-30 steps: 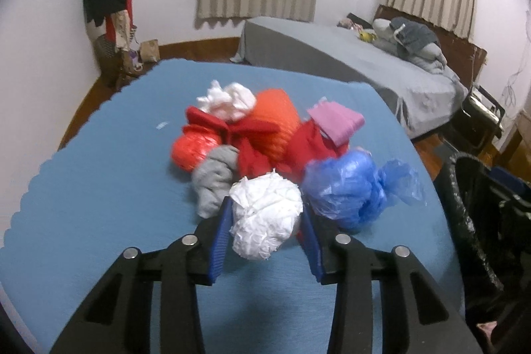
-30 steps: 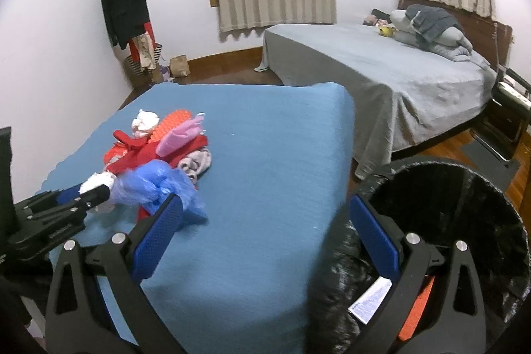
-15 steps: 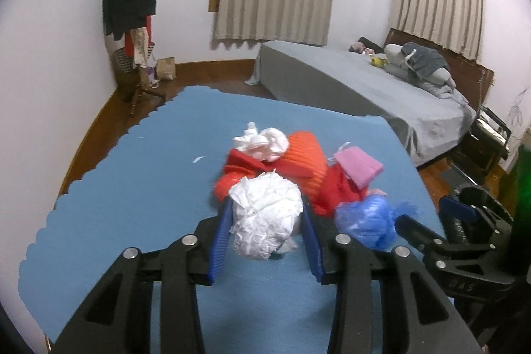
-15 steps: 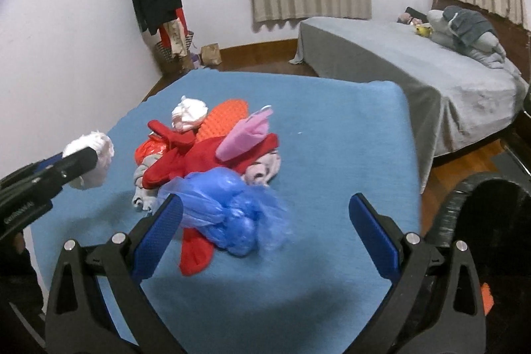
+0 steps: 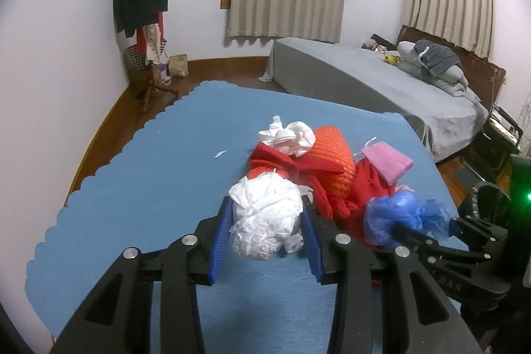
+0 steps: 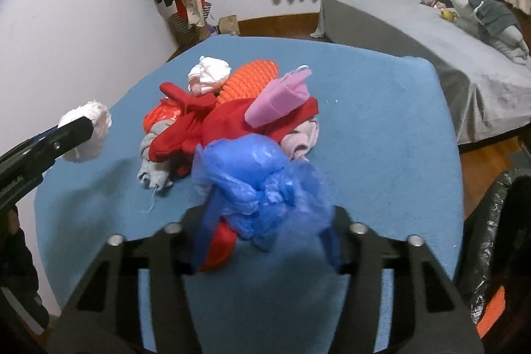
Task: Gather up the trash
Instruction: 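Grasp the blue plastic bag with the right tool while the left tool holds the tissue, then move both tools over the bin and release the tissue and blue bag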
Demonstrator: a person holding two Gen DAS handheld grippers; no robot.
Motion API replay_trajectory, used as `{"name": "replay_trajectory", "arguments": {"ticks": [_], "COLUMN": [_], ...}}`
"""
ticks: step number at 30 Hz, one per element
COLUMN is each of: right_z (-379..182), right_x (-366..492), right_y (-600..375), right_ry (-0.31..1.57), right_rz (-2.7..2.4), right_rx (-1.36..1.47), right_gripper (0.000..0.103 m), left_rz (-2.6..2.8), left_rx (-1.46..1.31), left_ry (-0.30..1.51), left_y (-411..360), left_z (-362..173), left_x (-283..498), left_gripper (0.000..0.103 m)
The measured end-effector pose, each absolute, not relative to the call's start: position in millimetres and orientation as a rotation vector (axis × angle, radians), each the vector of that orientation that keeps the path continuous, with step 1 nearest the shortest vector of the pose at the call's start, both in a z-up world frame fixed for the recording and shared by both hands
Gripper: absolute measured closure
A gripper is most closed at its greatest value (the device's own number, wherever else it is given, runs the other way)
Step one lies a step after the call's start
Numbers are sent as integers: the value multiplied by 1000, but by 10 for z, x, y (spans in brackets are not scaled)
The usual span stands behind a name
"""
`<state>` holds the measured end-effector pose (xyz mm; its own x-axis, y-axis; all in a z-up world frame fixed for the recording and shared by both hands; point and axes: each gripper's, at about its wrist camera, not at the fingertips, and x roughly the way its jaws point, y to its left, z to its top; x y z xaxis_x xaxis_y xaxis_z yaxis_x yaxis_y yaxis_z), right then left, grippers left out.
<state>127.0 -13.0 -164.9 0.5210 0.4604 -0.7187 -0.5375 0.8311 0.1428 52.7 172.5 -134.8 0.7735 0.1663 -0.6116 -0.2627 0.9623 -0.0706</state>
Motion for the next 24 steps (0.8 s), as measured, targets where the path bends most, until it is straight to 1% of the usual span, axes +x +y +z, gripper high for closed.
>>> {"name": "replay_trajectory", "arguments": {"ticks": [1, 5, 24], "right_z": [-1639, -1555, -980], "right_x": [1271, 1233, 1076], "right_y": [-144, -212, -850], "right_ry": [834, 816, 704], "right_rz": [608, 630, 552], "right_rx": [-97, -86, 14], "right_gripper": [74, 78, 78], "left_rz": [232, 221, 144], "left_rx": [-154, -146, -111], "left_ry": [646, 640, 593], "left_y": [1718, 1651, 1170], "left_z": [-1347, -1310, -1016], "left_x": [523, 511, 617], "left_gripper": [63, 63, 63]}}
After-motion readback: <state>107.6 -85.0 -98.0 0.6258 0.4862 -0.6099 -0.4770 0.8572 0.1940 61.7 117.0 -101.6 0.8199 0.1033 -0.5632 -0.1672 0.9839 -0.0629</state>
